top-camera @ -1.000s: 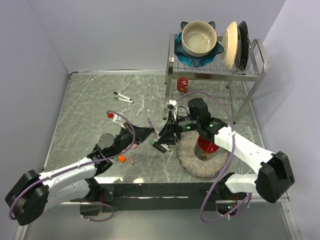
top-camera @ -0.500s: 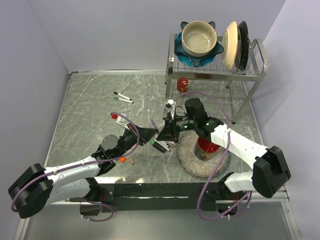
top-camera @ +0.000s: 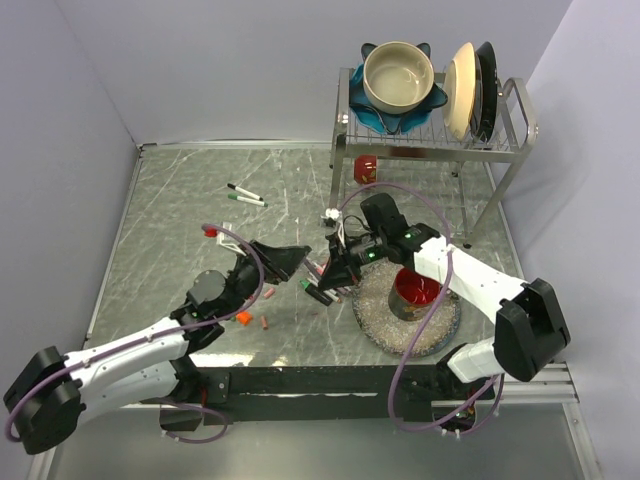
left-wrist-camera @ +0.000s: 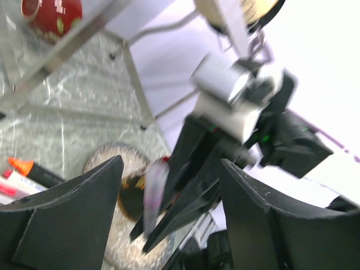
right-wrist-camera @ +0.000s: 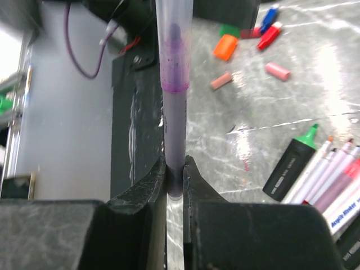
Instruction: Open the pen caps
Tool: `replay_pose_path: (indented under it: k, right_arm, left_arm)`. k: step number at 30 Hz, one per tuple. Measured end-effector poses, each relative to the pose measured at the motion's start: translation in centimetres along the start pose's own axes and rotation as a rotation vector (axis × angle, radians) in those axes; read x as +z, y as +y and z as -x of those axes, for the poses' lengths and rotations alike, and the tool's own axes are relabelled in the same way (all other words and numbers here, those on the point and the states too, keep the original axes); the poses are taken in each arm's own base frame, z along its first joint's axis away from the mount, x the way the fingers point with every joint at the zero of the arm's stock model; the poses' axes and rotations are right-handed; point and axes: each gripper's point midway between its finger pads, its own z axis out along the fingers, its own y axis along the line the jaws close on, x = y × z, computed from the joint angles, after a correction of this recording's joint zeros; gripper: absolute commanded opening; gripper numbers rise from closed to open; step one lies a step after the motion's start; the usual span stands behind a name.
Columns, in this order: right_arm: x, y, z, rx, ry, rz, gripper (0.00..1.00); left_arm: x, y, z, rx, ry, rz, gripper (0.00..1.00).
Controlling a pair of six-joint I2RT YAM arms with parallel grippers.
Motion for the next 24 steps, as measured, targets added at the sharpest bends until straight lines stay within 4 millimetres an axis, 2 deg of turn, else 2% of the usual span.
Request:
replay_pose_path:
  k: [4, 12, 14, 15, 16, 17, 18, 24]
  right_arm:
    - [0.0, 0.4, -1.1, -0.015, 0.034, 0.042, 0.0]
    - [0.0, 0.5, -1.5, -0.018, 0.044, 0.055, 0.0]
    - [0.0, 0.4, -1.6, -0.014, 0.045, 0.053, 0.0]
    - [0.0, 0.3, -1.6, -0.011, 0.046, 0.052, 0.0]
    - [0.0, 0.2, -1.7, -0.006, 0.047, 0.051, 0.0]
    - [0.0, 0.1, -1.8, -0.002, 0.049, 0.05, 0.0]
    - [0.1, -0.1, -1.9, 0.004, 0.053, 0.043, 0.0]
    - [0.4, -0.7, -1.9, 0.007, 0.06, 0.048, 0.0]
  left_arm:
    - [-0.1, -0.2, 1.0, 0.003, -0.036, 0.015, 0.64]
    - [0.4, 2.1, -1.1, 0.019, 0.031, 0.083, 0.58]
    - [0.5, 2.5, -1.6, 0.021, 0.049, 0.092, 0.49]
    - [0.5, 2.7, -1.7, 0.024, 0.054, 0.095, 0.38]
    - [0.5, 2.7, -1.9, 0.029, 0.06, 0.096, 0.14]
    - [0.6, 2.7, -1.9, 0.026, 0.063, 0.095, 0.04]
    - [0.7, 2.5, -1.9, 0.027, 0.065, 0.088, 0.01]
    - [0.6, 2.8, -1.3, 0.051, 0.057, 0.144, 0.01]
